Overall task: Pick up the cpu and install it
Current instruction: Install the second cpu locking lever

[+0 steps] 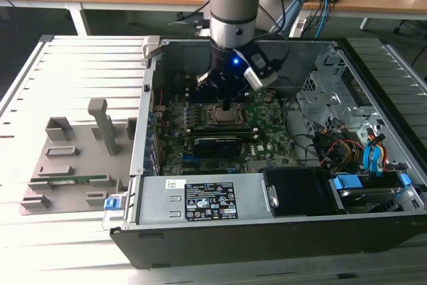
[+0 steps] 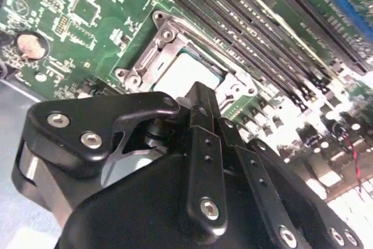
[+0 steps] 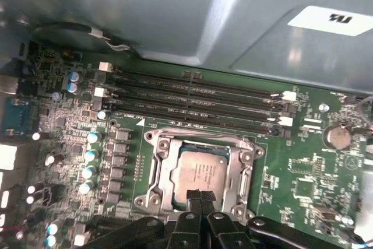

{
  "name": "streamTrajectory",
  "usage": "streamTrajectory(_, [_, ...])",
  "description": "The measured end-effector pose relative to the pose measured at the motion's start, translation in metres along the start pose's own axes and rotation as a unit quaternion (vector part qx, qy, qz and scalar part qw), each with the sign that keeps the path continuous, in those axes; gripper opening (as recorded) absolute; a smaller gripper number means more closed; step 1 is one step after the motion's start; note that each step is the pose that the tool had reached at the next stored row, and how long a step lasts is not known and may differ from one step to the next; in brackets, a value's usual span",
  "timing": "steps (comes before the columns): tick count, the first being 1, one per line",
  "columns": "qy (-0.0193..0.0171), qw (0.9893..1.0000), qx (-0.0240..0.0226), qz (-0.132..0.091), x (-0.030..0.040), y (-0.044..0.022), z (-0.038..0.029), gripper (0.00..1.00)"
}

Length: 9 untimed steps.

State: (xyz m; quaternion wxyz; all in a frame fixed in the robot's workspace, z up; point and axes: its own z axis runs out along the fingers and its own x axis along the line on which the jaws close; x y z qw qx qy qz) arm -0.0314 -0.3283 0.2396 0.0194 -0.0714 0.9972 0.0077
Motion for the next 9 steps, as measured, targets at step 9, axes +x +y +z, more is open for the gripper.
streamTrajectory(9, [0.0015, 0.9999, 0.0106, 0.0, -0.0011, 0.0026, -0.0097, 0.11])
